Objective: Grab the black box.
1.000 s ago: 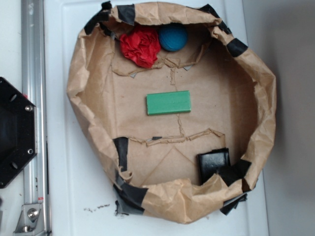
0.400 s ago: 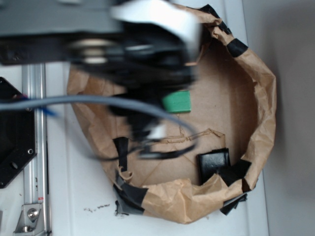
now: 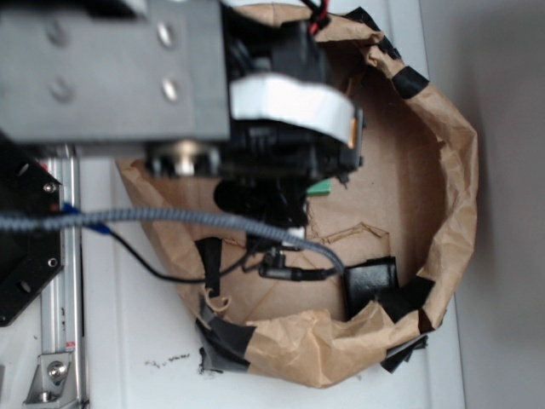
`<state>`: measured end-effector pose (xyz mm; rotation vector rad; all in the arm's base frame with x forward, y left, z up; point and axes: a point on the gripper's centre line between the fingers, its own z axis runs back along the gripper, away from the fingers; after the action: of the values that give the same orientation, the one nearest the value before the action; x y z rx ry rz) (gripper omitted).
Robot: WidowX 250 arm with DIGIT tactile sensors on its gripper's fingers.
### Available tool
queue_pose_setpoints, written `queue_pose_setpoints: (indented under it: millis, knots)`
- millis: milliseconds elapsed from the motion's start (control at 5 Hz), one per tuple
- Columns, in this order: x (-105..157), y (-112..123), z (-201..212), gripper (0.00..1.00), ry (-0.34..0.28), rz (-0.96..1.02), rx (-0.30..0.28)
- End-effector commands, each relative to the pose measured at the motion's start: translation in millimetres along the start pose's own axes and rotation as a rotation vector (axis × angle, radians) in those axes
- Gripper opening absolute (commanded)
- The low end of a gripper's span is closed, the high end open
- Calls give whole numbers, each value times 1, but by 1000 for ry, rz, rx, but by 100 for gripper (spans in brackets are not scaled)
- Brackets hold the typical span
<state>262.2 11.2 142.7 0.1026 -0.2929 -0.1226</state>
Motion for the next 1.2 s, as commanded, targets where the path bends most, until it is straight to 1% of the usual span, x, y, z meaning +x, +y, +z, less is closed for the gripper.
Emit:
queue_pose_setpoints:
  millis: [0,200,400,600,800,1000]
  knots:
    - [10,-12,-35,100,-7,167,-21]
    - [19,-34,-52,100,70,146,45]
    - [30,-44,-67,100,76,157,49]
    - [43,-61,-68,100,63,153,-13]
    - [48,-64,-64,100,39,225,-104]
    - [48,-69,-66,100,-3,218,-200]
